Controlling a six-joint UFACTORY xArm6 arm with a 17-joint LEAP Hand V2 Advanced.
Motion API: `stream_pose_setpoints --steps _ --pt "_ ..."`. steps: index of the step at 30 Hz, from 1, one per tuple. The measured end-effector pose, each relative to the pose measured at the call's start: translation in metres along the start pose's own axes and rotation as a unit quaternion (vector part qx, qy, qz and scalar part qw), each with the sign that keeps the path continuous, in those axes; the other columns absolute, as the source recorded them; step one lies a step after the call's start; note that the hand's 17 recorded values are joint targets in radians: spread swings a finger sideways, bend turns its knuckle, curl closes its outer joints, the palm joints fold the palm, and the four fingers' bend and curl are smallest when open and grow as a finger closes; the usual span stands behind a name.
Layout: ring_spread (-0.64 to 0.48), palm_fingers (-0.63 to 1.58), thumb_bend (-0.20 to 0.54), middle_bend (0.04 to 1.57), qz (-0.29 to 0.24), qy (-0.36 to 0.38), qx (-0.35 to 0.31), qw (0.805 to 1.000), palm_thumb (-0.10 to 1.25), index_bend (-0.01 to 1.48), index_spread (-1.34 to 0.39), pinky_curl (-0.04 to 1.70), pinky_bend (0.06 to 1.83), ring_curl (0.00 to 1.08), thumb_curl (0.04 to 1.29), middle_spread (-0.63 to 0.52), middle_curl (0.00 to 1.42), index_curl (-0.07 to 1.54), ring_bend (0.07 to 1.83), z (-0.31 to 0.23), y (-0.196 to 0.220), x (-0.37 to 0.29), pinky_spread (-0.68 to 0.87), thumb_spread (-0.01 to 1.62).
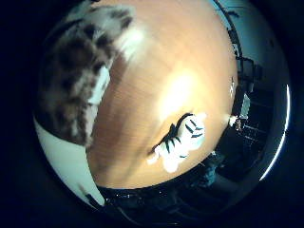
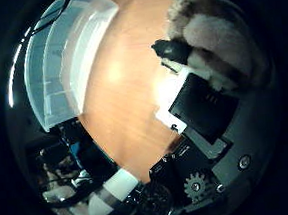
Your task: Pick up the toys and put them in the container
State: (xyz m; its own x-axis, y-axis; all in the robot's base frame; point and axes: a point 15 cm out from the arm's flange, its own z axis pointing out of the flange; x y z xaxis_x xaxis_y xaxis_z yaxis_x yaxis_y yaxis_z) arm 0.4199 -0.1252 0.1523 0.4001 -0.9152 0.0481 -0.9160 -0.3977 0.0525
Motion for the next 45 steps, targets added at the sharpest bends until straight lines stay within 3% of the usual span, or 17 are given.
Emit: stream_pose_setpoints --steps 7,16,20,26,32,45 --pt "-0.21 1.11 -0.016 1.36 0.01 0.0 0.0 1.0 1.09 1.12 -0.21 0.81 1.28 0.7 0.57 -0.11 0.75 0.81 1.39 -0.052 0.022 -0.012 -0.19 0.94" --pt "-0.22 1.1 -0.016 1.39 0.028 0.029 0.022 0.999 1.06 1.13 -0.2 0.92 1.24 0.74 0.68 -0.11 0.73 0.81 1.38 -0.186 0.047 -0.037 -0.18 0.86" --pt "-0.22 1.1 -0.018 1.39 0.021 0.056 0.069 0.996 1.05 1.13 -0.2 0.97 1.21 0.76 0.71 -0.11 0.72 0.81 1.37 -0.273 0.048 -0.066 -0.18 0.83" --pt "-0.22 1.11 -0.018 1.4 -0.012 0.066 0.133 0.989 1.05 1.13 -0.2 1.03 1.18 0.77 0.75 -0.11 0.72 0.81 1.36 -0.35 0.022 -0.13 -0.19 0.8" --pt "-0.22 1.11 -0.018 1.4 -0.057 0.05 0.162 0.984 1.05 1.13 -0.2 1.07 1.15 0.78 0.78 -0.11 0.71 0.82 1.35 -0.377 -0.011 -0.203 -0.2 0.77" --pt "-0.23 1.11 -0.021 1.39 -0.135 0.012 0.187 0.973 1.02 1.13 -0.21 1.12 1.12 0.8 0.81 -0.11 0.72 0.82 1.34 -0.357 -0.083 -0.341 -0.19 0.74"
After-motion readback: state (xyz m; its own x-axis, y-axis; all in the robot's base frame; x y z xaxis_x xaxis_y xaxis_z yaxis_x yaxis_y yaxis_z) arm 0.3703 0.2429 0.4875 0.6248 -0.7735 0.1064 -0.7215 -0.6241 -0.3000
